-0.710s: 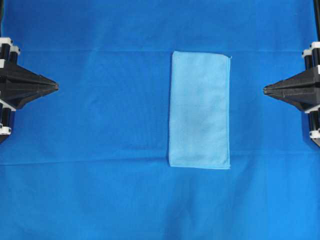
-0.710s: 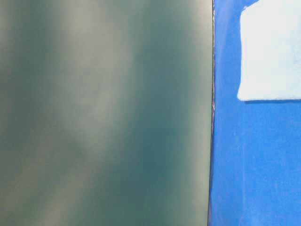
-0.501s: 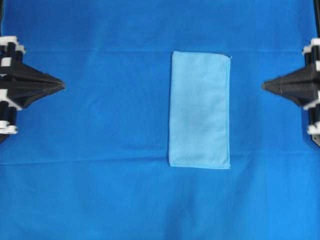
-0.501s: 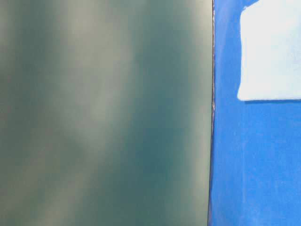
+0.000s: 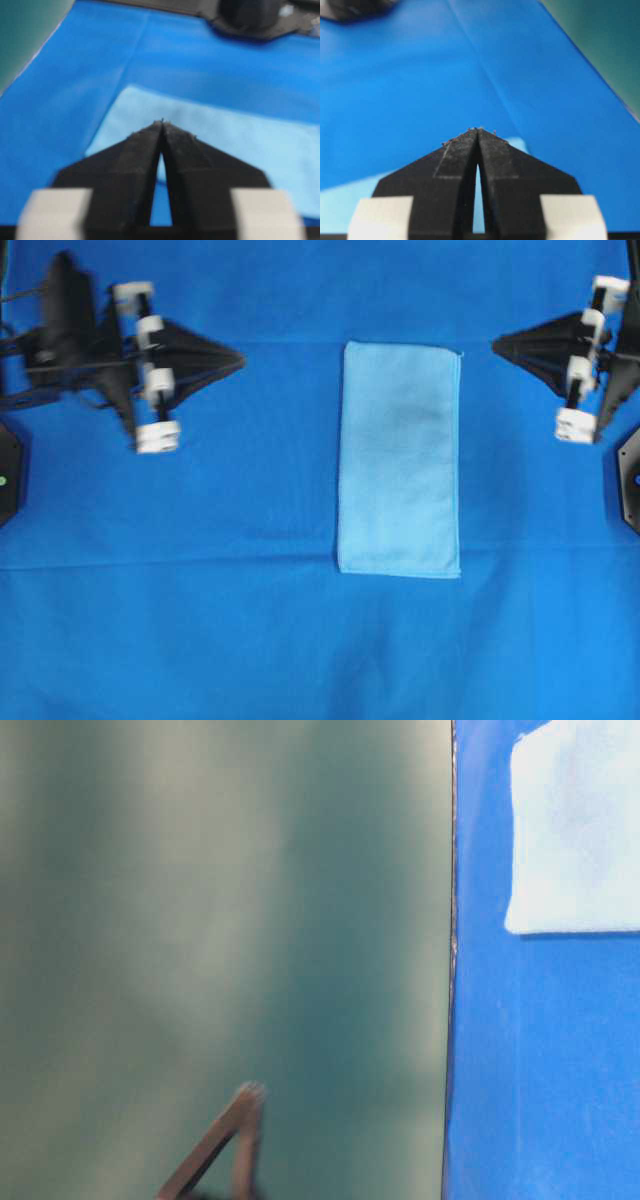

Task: Fold a vertical towel.
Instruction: 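Move both grippers toward the top corners of the light-blue towel, then close left and right grippers on the towel's top left and right corners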

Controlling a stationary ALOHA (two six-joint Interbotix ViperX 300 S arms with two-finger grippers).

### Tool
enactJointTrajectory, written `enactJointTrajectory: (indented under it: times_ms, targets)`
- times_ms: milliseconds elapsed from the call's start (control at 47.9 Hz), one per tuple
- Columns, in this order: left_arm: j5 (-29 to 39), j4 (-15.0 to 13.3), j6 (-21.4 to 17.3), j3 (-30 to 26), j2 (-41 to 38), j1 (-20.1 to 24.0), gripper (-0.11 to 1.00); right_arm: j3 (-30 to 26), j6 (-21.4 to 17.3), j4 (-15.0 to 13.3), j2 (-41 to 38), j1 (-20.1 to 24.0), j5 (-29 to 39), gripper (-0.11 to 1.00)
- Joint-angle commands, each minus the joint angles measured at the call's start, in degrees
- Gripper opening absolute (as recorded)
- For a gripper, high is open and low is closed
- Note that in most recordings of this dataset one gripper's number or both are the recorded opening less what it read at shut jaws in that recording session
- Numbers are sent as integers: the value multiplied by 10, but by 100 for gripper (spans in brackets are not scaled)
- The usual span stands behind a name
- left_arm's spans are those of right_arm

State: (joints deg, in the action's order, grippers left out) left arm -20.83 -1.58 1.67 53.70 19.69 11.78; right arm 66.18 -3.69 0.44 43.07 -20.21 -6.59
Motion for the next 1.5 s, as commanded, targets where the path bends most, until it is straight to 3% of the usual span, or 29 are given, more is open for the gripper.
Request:
enactJointTrajectory:
  times_ms: [0,42,167,230,292,626,814,1002,1085,1169,1315,1482]
  targets:
    - [-7,-1,1,-44,-61,16,16,-12,0,2,-39,-26,-1,1]
    - [-7,-1,1,-59,-89,22,27,-14,0,2,-60,-39,-1,7]
    - [-7,-1,-1,-108,-170,42,66,-23,4,-2,-140,-70,-3,44]
    - [-7,-1,-4,-135,-213,51,77,-28,5,-6,-176,-79,-4,60]
    - [-7,-1,-6,-157,-248,57,77,-36,5,-10,-212,-88,-7,65]
    - [-12,-1,-7,-256,-405,76,77,-74,8,-18,-376,-117,-54,61]
    - [-13,-1,-7,-289,-456,83,77,-79,8,-18,-424,-125,-76,60]
    - [-8,-1,-8,-300,-468,83,72,-82,9,-18,-439,-125,-78,60]
    - [-4,0,-14,-299,-468,82,61,-82,11,-19,-439,-125,-76,56]
    - [-4,0,-19,-299,-468,80,39,-83,11,-26,-439,-124,-76,42]
    - [4,0,-35,-300,-468,73,5,-83,11,-36,-439,-123,-75,4]
    - [14,0,-34,-301,-468,73,3,-85,11,-38,-439,-123,-75,4]
